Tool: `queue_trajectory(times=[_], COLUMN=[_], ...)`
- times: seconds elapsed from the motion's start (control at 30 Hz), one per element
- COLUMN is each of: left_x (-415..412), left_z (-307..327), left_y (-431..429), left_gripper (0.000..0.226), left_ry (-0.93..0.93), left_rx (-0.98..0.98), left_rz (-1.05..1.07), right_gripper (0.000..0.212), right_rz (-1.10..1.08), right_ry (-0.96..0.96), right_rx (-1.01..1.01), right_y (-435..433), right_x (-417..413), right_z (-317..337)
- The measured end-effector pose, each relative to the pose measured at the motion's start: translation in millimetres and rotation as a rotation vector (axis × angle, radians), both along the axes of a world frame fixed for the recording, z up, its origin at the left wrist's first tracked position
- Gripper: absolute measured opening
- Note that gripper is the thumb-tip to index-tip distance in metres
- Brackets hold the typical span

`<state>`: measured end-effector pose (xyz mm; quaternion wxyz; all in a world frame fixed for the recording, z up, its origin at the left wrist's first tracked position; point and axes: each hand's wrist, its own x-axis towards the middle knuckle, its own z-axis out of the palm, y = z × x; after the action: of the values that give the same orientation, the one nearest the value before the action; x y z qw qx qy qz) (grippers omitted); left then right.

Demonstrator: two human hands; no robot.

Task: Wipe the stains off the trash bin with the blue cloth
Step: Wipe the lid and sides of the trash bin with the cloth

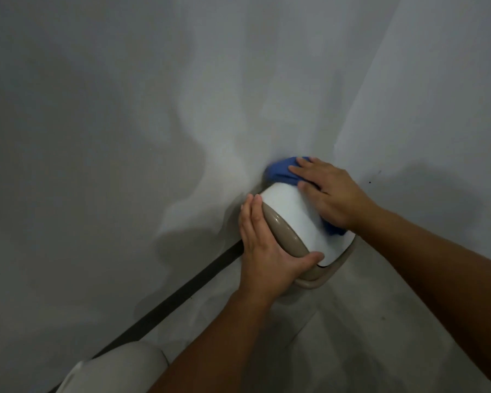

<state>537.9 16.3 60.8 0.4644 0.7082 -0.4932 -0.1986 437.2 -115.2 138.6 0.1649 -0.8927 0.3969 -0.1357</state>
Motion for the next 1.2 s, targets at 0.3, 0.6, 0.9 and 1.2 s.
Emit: queue_trajectory(times=[0.3,0.6,0.9,1.2], left_x=[2,3,3,5], left_z=[-5,-5,-5,-4], left_y=[-3,-3,-3,-5], left_gripper=[0.141,0.142,0.134,0.139], left_ry=[-0.055,-0.06,-0.083,-0.122], left_rx=[-0.04,0.018,-0.023,0.029], left_rz=[0.017,0.014,0.027,0.032], right_gripper=[0.049,0.053,0.048,0.049], right_rz=[0.218,-0.116,0.209,-0.266], right_ry=[0.071,0.118,0.021,-0.241], right_rx=[-0.066,-0.121,-0.127,0.051], right_y=[57,18,56,29], right_x=[9,-31,-13,-38], right_z=[-9,-28,-27,-41])
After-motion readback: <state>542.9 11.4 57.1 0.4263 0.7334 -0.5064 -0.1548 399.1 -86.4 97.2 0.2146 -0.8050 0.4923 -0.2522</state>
